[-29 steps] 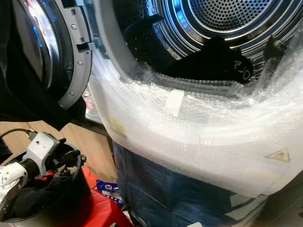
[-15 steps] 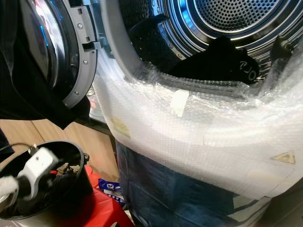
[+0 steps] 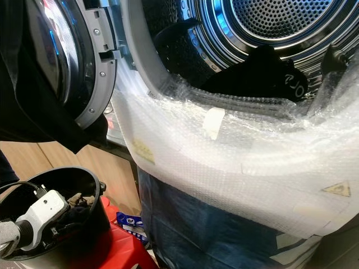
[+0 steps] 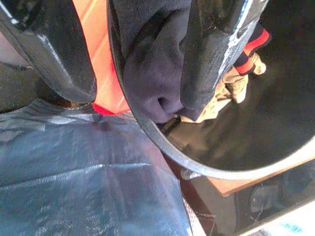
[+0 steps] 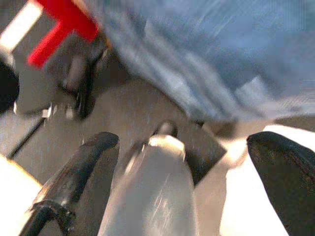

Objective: Clothes washing

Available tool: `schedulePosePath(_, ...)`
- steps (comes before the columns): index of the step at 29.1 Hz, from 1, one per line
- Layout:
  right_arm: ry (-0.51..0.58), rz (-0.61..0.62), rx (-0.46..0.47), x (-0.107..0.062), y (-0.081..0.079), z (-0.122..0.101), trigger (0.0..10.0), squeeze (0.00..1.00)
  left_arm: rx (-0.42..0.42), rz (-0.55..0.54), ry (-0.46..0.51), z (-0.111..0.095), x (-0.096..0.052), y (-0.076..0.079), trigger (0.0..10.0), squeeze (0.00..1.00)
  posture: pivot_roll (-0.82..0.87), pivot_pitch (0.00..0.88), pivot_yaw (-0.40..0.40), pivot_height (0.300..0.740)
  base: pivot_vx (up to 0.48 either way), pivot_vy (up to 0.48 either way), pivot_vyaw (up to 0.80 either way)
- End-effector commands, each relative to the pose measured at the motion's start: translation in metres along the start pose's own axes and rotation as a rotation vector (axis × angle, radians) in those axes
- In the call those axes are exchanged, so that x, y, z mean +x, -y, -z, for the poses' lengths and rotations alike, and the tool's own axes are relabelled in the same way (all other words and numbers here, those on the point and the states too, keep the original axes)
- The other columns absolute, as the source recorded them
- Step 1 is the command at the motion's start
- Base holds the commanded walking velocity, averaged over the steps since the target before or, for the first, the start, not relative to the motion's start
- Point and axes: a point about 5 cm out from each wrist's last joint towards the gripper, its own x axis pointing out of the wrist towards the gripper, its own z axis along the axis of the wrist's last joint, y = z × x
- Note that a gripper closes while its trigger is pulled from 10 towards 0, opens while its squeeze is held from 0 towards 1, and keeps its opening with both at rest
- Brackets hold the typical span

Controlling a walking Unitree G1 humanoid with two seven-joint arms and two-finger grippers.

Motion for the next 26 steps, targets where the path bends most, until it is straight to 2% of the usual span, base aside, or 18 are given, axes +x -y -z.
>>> schedulePosePath(1,0.073,-0.016,0.036,0.000,-0.003,-0.014,10.0,0.00,-0.002,-0.044,0.024,-0.007,-0.005,-0.009,10.0,0.00,0.18,0.000,0.077,0.740,0.000,0.000,0.00)
schedulePosePath(2,0.144,-0.035,0.031,0.000,-0.006,-0.027,10.0,0.00,-0.009,-0.054,0.036,-0.008,-0.006,-0.010,10.0,0.00,0.18,0.000,0.074,0.740,0.000,0.000,0.00)
schedulePosePath(6,0.199,-0.051,0.048,0.000,-0.010,-0.040,10.0,0.00,-0.014,-0.060,0.032,-0.009,-0.007,-0.011,10.0,0.00,0.19,0.000,0.075,0.740,0.000,0.000,0.00)
schedulePosePath(9,0.141,-0.025,0.048,0.001,-0.009,-0.034,10.0,0.00,-0.013,-0.026,0.032,-0.010,-0.008,-0.008,10.0,0.00,0.20,0.000,0.077,0.740,0.000,0.000,0.00)
schedulePosePath(10,0.154,-0.039,0.138,0.001,-0.010,-0.035,10.0,0.00,0.001,-0.021,0.034,-0.011,-0.008,-0.008,10.0,0.00,0.20,0.000,0.078,0.740,0.000,0.000,0.00)
schedulePosePath(11,0.159,-0.043,0.161,0.001,-0.010,-0.035,10.0,0.00,0.005,-0.021,0.035,-0.011,-0.009,-0.008,10.0,0.00,0.20,0.000,0.078,0.740,0.000,0.000,0.00)
schedulePosePath(17,0.171,-0.079,0.171,0.001,-0.016,-0.037,10.0,0.00,0.015,-0.053,0.049,-0.019,-0.007,-0.018,10.0,0.00,0.23,0.000,0.082,0.740,0.000,0.000,0.00)
schedulePosePath(19,0.162,-0.071,0.158,0.001,-0.013,-0.037,10.0,0.00,-0.031,-0.033,0.054,-0.015,-0.001,-0.021,10.0,0.00,0.26,0.000,0.057,0.740,0.000,0.000,0.00)
schedulePosePath(23,0.168,-0.078,0.149,0.000,-0.010,-0.040,10.0,0.00,-0.064,-0.040,0.042,-0.007,0.003,-0.030,10.0,0.00,0.25,0.000,0.061,0.740,0.000,0.000,0.00)
schedulePosePath(26,0.184,-0.059,0.161,0.000,-0.006,-0.045,10.0,0.00,-0.084,-0.010,0.026,-0.003,0.004,-0.028,10.0,0.00,0.24,0.000,0.066,0.740,0.000,0.000,0.00)
